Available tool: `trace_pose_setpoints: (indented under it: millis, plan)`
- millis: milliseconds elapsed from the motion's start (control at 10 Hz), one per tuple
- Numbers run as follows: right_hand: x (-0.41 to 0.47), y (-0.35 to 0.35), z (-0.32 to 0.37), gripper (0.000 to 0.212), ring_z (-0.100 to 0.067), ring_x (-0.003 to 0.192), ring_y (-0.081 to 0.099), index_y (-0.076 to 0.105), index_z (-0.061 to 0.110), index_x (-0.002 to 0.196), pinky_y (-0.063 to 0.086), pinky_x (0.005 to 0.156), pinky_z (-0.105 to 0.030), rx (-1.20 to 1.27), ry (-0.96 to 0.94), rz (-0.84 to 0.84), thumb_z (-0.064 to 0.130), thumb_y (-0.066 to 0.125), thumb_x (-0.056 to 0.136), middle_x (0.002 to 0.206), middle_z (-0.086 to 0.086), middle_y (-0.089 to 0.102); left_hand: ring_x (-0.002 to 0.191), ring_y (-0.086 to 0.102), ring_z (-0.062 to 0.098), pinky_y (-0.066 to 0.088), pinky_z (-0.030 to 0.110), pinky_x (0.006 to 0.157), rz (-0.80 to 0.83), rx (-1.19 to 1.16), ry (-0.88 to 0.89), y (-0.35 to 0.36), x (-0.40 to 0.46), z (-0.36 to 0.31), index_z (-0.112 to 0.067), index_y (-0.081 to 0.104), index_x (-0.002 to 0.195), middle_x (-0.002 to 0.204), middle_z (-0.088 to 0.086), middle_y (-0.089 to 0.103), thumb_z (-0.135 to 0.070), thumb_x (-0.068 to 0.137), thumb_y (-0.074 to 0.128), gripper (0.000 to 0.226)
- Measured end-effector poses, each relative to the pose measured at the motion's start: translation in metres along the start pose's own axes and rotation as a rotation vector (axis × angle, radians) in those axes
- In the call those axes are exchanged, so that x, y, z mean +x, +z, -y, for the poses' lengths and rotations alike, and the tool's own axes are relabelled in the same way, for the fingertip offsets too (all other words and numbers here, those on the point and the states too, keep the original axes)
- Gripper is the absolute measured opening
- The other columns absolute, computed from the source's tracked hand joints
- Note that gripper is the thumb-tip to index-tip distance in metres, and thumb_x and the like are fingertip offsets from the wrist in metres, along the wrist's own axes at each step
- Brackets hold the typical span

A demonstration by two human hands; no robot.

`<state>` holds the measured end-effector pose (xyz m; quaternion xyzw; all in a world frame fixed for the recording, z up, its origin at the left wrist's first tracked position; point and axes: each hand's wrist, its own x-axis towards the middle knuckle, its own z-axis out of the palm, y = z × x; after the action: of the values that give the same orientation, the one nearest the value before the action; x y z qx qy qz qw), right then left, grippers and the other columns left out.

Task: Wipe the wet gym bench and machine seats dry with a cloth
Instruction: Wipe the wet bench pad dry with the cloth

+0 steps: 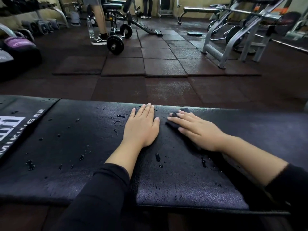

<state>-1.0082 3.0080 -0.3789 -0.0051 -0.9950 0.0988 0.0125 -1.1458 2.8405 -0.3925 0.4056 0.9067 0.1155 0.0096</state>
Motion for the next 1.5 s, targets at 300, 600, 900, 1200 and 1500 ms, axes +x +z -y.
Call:
trace_pose_setpoints:
  millis: [300,600,900,1200,1500]
  plan:
    - [0.031,-0.015,-0.052,0.043,-0.008,0.144,0.012,0.029,0.035,0.144,0.007,0.115,-0.022,0.003,0.31,-0.053,0.034,0.029,0.101,0.155,0.005,0.024,0.148,-0.004,0.008,-0.004,0.036,0.121,0.001,-0.002,-0.005,0.001,0.003,-0.001,-0.017,0.004,0.156,0.163,-0.006,0.0,-0.039,0.104,0.015,0.057]
    - [0.005,0.005,0.017,0.051,-0.005,0.145,0.0,0.016,0.036,0.148,-0.002,0.119,-0.029,-0.026,0.022,-0.028,0.046,0.015,0.098,0.155,0.014,0.015,0.148,-0.003,0.008,-0.004,0.035,0.121,-0.006,-0.009,-0.012,0.0,0.002,-0.001,-0.018,0.005,0.155,0.163,-0.006,0.0,-0.034,0.104,0.015,0.055]
    - [0.005,-0.017,-0.059,0.044,-0.006,0.144,0.008,0.024,0.042,0.143,0.003,0.116,-0.021,0.026,0.227,-0.034,0.032,0.031,0.101,0.155,0.006,0.023,0.148,-0.003,0.008,-0.005,0.034,0.121,0.002,-0.018,-0.009,0.001,0.003,-0.002,-0.018,0.005,0.156,0.162,-0.007,0.001,-0.035,0.104,0.015,0.055]
    - [-0.025,-0.001,0.015,0.048,-0.002,0.144,0.001,0.02,0.046,0.143,0.001,0.119,-0.028,0.039,0.049,-0.005,0.048,0.018,0.096,0.154,0.019,0.018,0.148,-0.003,0.008,-0.005,0.034,0.12,0.035,-0.008,0.001,0.0,0.004,-0.001,-0.02,0.006,0.156,0.162,-0.007,0.0,-0.039,0.104,0.016,0.056]
    - [-0.089,-0.003,0.028,0.048,0.006,0.142,-0.001,0.022,0.054,0.139,0.005,0.118,-0.023,0.067,0.064,-0.003,0.053,0.015,0.092,0.149,0.032,0.017,0.149,-0.005,0.015,-0.006,0.04,0.12,0.109,0.046,0.065,-0.007,-0.004,-0.002,-0.027,0.004,0.155,0.163,-0.004,-0.004,-0.047,0.103,0.014,0.057]
